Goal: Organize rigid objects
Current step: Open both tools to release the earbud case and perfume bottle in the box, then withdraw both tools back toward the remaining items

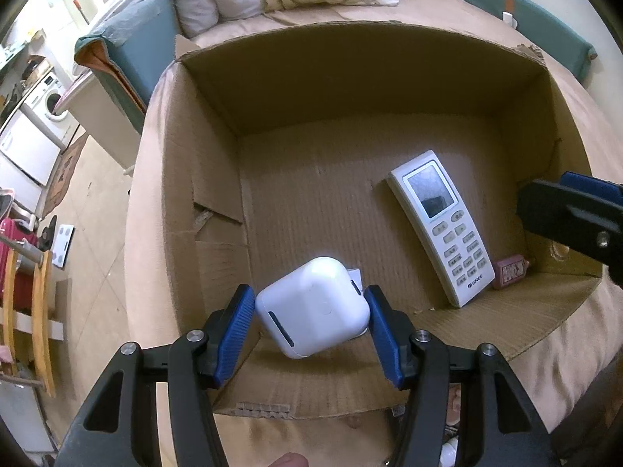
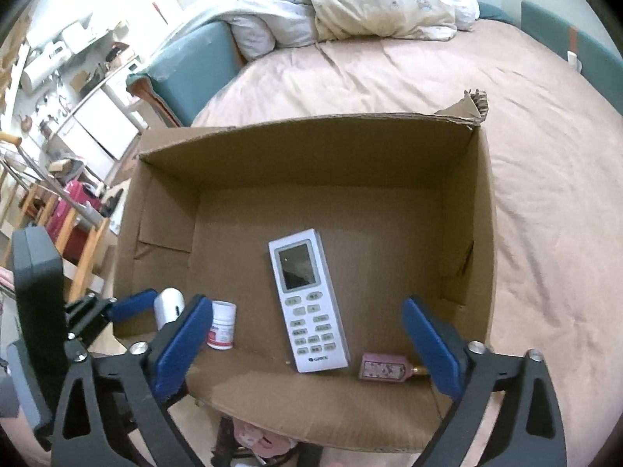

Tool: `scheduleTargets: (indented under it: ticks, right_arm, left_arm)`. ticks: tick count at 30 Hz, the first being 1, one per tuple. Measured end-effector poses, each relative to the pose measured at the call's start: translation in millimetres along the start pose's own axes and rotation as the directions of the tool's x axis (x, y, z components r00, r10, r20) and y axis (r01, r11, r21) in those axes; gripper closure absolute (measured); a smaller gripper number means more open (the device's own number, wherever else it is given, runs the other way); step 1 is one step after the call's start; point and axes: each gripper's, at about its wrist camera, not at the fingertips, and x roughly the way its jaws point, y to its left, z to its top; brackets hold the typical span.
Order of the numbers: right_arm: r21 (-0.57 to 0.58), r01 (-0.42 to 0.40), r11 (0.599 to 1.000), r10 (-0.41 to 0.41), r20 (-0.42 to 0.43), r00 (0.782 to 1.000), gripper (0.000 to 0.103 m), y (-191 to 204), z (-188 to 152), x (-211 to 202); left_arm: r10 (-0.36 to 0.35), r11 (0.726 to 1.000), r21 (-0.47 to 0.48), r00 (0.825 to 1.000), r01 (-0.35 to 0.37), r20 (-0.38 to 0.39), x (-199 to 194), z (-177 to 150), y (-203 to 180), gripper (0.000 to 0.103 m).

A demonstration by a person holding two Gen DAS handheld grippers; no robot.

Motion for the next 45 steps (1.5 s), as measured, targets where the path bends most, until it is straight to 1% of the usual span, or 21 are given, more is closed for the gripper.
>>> scheduleTargets:
  ticks: [1,2,3,6,8,12,16,19,22,25,26,28,32,36,38,40,42,45]
  right_arm:
    - [0.002,0.0,1.0,0.0,0.011,1.0,0.0,-0.2,0.4,-1.5]
    - [0.003,0.006,1.0,-0.006,0.021,1.0,0.0,-0.3,1.2,-2.9]
    - [0.004,0.009,1.0,-0.009,0.033,0.999,0.0,-0.4,1.8,-4.1]
    - [0.016,0.009,1.0,-0.01,0.049,0.999,0.0,-1.5,3.4,-6.0]
    - [0.029,0.005,1.0,-0.007,0.053,0.999,0.0,-4.8,3.7,-7.9]
    - [0.031,-0.009,0.999,0.006,0.091,0.996,0.0,-4.6,3.5,-11.6]
    - [0.003,0.005,1.0,-0.006,0.113,0.994,0.0,1.5,3.9,-15.4]
    - [-0.018,0.025,1.0,-0.022,0.123,0.992,0.0,4.6,3.1,-17.0]
    - [-0.027,0.046,0.999,-0.042,0.133,0.99,0.0,4.8,2.3,-19.2]
    - [-0.012,0.046,0.999,-0.044,0.136,0.99,0.0,1.3,3.0,-22.2]
    - [-0.005,0.045,0.999,-0.044,0.139,0.989,0.0,0.0,3.1,-24.3]
    - [0.008,0.043,0.999,-0.044,0.147,0.988,0.0,-2.6,3.4,-27.7]
    - [0.027,0.034,0.999,-0.038,0.156,0.987,0.0,-5.6,1.7,-36.2]
    - [0.03,0.022,0.999,-0.027,0.161,0.987,0.0,-5.0,-3.1,-46.8]
    - [0.022,0.021,1.0,-0.024,0.159,0.987,0.0,-3.6,-8.8,-52.1]
    - [0.0,0.019,1.0,-0.018,0.141,0.99,0.0,-0.9,-18.0,-55.7]
    - [-0.015,0.014,1.0,-0.012,0.114,0.993,0.0,1.3,-28.8,-56.9]
    - [-0.052,0.015,0.999,-0.011,0.08,0.997,0.0,8.7,-41.4,-56.7]
  left_arm:
    - [-0.013,1.0,-0.004,1.0,0.013,-0.003,-1.1,0.3,0.0,0.039]
    - [-0.044,0.999,-0.008,0.999,0.044,-0.001,-2.6,1.1,0.8,0.029]
    - [-0.066,0.998,-0.011,0.998,0.066,0.002,-4.5,1.4,0.5,0.022]
    - [-0.083,0.996,-0.011,0.996,0.083,0.019,-10.3,1.3,-2.4,0.014]
    - [-0.078,0.997,-0.008,0.997,0.078,0.027,-12.7,1.4,-4.0,0.014]
    - [-0.075,0.997,-0.015,0.996,0.076,0.048,-20.1,0.2,-5.4,0.014]
    - [-0.04,0.998,-0.052,0.996,0.044,0.081,-29.9,-0.8,-1.1,0.014]
    - [-0.08,0.991,-0.095,0.992,0.089,0.094,-35.0,1.2,10.2,0.014]
    - [-0.088,0.989,-0.11,0.99,0.099,0.106,-41.5,0.2,14.8,0.014]
    - [-0.078,0.989,-0.116,0.993,0.088,0.094,-48.7,-2.0,16.2,0.014]
    - [-0.08,0.987,-0.132,0.994,0.09,0.079,-51.9,-2.7,18.8,0.014]
    - [-0.116,0.977,-0.173,0.991,0.126,0.069,-59.0,-3.6,26.9,0.014]
    - [-0.106,0.958,-0.26,0.992,0.12,0.068,-73.9,-8.1,46.6,0.014]
    - [-0.077,0.947,-0.309,0.996,0.09,0.054,-82.3,-22.8,61.1,0.014]
    - [-0.038,0.946,-0.321,0.999,0.047,0.034,-85.4,-34.6,66.2,0.014]
    - [-0.019,0.94,-0.34,1.0,0.023,0.017,-85.5,-45.6,70.3,0.014]
    - [-0.028,0.936,-0.351,1.0,0.028,0.006,-82.3,-57.2,72.1,0.014]
    - [-0.018,0.938,-0.346,1.0,0.012,-0.014,-74.8,-69.2,70.6,0.014]
